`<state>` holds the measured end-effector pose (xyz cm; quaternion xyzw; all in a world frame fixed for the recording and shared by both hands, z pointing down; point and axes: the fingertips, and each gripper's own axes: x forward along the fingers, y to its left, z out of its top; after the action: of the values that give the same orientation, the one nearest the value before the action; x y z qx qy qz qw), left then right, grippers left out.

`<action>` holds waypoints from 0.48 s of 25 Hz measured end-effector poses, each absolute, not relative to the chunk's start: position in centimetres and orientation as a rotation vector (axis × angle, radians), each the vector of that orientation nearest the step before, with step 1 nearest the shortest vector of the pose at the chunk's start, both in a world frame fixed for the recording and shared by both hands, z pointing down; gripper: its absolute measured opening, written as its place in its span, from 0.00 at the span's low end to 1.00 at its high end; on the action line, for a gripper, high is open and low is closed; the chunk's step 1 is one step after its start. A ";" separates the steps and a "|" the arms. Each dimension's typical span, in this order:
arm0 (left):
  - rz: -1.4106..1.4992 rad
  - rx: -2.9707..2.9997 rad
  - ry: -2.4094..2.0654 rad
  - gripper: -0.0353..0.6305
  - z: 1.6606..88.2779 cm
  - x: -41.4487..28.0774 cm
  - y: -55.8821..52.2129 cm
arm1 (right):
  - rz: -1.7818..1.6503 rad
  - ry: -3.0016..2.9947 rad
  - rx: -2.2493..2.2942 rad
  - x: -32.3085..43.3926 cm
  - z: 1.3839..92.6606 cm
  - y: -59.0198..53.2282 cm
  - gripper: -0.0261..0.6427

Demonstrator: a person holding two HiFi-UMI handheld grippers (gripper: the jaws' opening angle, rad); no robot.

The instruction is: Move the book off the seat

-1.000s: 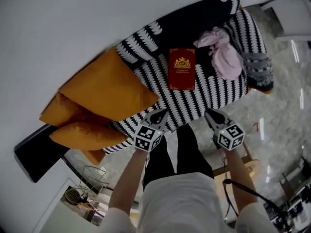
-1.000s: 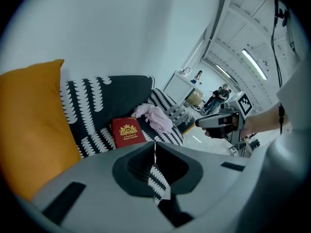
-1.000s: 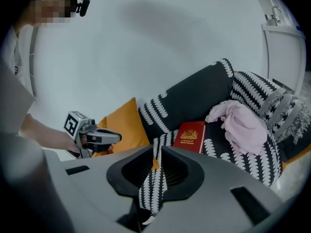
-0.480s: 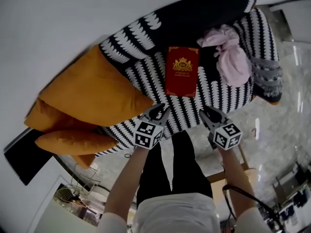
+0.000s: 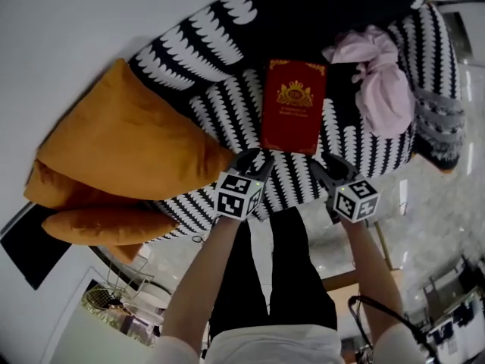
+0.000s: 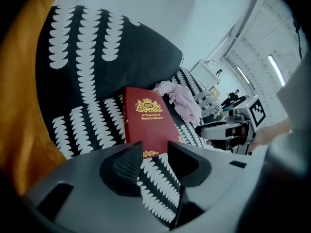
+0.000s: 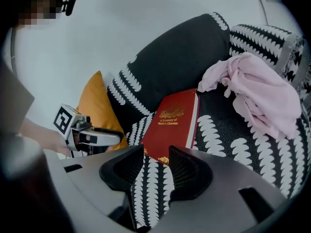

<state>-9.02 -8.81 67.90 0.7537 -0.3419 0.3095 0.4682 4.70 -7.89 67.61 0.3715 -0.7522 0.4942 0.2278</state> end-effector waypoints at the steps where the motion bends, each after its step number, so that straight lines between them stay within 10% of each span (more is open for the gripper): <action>1: 0.759 1.835 -0.847 0.29 68.5 -9.1 -8.9 | 1.366 -2.064 1.022 4.7 68.4 -7.9 0.31; 12: 0.790 1.724 -0.823 0.40 73.7 -9.4 -9.8 | 1.428 -1.979 1.054 4.3 73.0 -9.2 0.35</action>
<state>-9.37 -9.79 73.70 0.7165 -0.3419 0.3285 0.5117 4.30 -9.17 73.04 0.3849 -0.7228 0.5217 0.2392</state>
